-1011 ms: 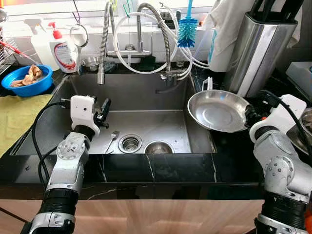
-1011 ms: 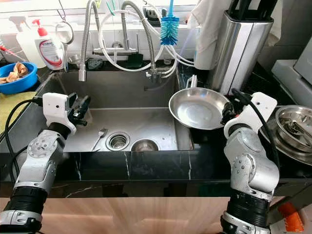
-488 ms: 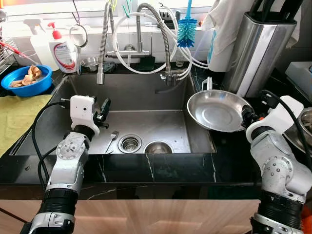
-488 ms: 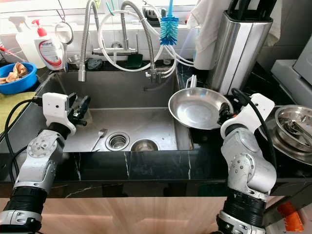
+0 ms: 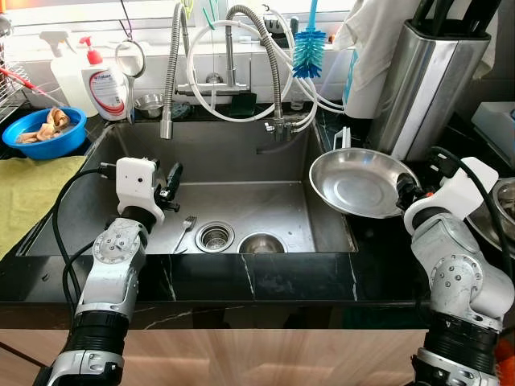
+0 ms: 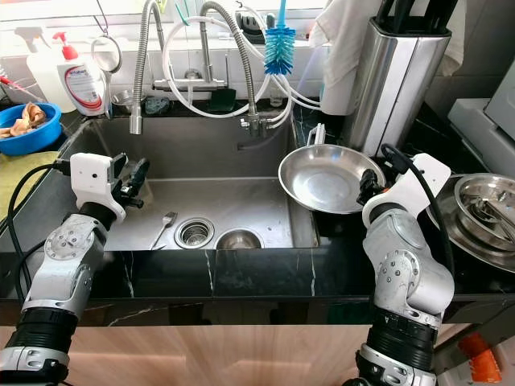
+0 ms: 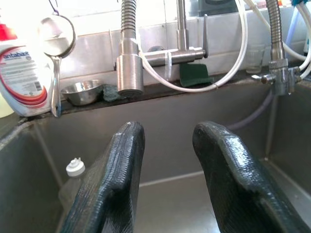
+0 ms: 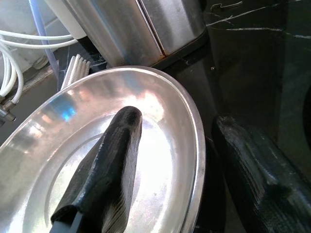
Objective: Kitchen organization
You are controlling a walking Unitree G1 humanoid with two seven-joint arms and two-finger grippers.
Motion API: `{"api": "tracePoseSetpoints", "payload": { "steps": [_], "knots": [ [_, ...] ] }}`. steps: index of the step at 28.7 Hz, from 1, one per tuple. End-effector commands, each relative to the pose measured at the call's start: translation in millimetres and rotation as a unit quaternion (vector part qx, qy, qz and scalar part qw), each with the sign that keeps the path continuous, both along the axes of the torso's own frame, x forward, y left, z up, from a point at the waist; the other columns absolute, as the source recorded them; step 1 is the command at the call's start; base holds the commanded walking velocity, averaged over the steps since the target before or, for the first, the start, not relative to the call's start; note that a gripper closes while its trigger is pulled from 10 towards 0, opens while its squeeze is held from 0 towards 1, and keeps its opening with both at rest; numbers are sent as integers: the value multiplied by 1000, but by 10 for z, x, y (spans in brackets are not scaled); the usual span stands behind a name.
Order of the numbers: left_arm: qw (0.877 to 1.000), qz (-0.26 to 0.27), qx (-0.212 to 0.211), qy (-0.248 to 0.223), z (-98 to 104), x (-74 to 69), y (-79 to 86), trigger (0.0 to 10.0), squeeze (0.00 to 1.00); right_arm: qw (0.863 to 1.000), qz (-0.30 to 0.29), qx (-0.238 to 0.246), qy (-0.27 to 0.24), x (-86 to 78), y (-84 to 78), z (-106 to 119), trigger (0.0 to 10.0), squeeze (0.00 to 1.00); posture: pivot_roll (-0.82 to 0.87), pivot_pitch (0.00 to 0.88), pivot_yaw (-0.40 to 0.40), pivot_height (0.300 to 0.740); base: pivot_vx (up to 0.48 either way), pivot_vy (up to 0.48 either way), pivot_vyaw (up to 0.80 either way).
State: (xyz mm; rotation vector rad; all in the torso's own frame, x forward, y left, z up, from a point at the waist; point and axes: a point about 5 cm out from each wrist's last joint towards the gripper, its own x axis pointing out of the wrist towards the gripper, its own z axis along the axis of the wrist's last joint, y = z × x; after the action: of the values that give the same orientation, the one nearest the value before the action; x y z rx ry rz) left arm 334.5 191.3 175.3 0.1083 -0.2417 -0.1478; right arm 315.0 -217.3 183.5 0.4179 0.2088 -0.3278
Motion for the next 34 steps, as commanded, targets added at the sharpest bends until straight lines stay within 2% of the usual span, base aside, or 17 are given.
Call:
{"api": "tracePoseSetpoints", "payload": {
  "steps": [1,6,8,11,13,19,34],
  "knots": [
    [1000,5,-8,-19,48,-39,41,10000,0,1000,0,1,11,-6,8,-32,10000,0,-56,0,14,740,0,0,0],
    [998,13,-14,-53,135,-94,13,10000,0,1000,-3,1,14,-4,-3,-50,10000,0,-54,0,14,740,0,0,0],
    [998,21,-22,-58,128,-123,22,10000,0,1000,-2,1,14,-3,1,-53,10000,0,-54,0,17,740,0,0,0],
    [998,16,-2,-67,82,-199,-20,10000,0,1000,-2,2,14,-2,0,-55,10000,0,-55,0,17,740,0,0,0],
    [998,20,-4,-65,38,-234,-47,10000,0,1000,-3,2,14,-1,0,-57,10000,0,-54,0,16,740,0,0,0],
    [998,32,-11,-57,-67,-257,-80,10000,0,1000,-3,1,14,1,-12,-58,10000,0,-59,0,14,740,0,0,0],
    [997,52,-6,-53,-152,-254,-84,10000,0,1000,-3,-4,11,8,-23,-48,10000,0,-64,0,13,740,0,0,0]
  ]
}}
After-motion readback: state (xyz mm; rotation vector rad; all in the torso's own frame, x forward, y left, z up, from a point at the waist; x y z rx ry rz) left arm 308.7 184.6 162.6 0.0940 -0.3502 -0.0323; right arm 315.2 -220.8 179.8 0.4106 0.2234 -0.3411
